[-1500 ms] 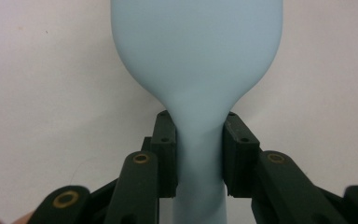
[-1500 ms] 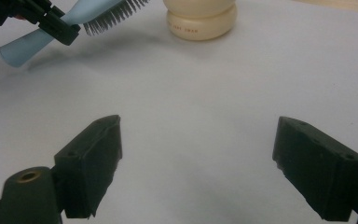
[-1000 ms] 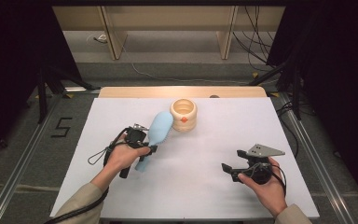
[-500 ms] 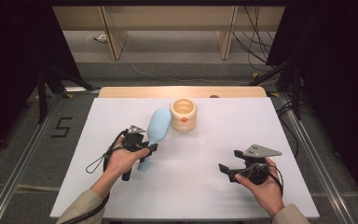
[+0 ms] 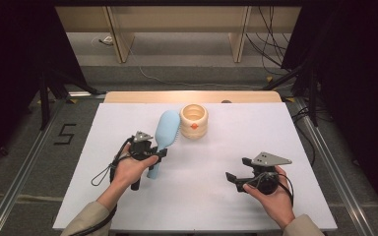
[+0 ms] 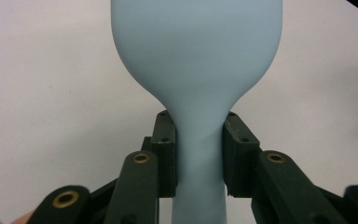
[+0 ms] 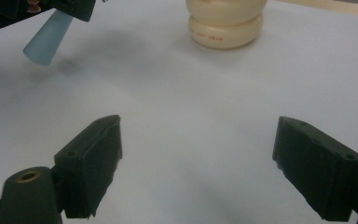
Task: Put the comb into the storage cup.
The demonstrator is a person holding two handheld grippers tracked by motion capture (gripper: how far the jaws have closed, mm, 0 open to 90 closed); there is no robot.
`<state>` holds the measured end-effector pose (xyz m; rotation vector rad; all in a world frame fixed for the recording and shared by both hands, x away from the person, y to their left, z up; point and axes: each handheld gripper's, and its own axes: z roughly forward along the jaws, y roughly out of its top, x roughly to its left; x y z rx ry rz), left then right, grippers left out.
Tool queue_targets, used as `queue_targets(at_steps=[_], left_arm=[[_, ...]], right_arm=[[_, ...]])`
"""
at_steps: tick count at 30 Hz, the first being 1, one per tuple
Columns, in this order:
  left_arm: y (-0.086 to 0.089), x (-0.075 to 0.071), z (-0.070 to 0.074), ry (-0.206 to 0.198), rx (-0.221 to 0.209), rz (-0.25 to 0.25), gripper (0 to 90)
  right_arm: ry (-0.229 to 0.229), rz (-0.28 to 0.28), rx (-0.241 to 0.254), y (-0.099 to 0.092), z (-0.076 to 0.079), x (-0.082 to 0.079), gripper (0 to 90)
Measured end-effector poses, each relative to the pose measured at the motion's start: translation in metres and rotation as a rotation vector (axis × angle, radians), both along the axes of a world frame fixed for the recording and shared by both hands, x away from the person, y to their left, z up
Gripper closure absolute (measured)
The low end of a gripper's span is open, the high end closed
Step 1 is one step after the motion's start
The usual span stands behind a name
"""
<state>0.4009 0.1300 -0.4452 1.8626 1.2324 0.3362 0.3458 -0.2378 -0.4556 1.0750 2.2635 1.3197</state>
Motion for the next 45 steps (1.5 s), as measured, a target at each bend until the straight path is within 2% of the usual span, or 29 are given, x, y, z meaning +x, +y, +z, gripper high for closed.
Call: queue_targets(at_steps=[6, 18, 19, 45], left_arm=[[-0.001, -0.001, 0.002, -0.033, -0.017, 0.014, 69.5], [-0.004, -0.002, 0.004, -0.068, -0.031, 0.024, 69.5], [-0.004, -0.003, 0.004, -0.067, -0.034, 0.023, 69.6], [-0.016, -0.009, 0.006, -0.097, -0.049, -0.002, 69.5]], right_arm=[[-0.009, 0.003, 0.019, 0.007, 0.0, 0.0, 16.5], [-0.037, 0.003, 0.031, 0.02, 0.0, 0.002, 16.5], [-0.035, 0.004, 0.044, 0.023, 0.0, 0.002, 16.5], [0.009, 0.059, 0.106, 0.061, -0.005, 0.005, 16.5]])
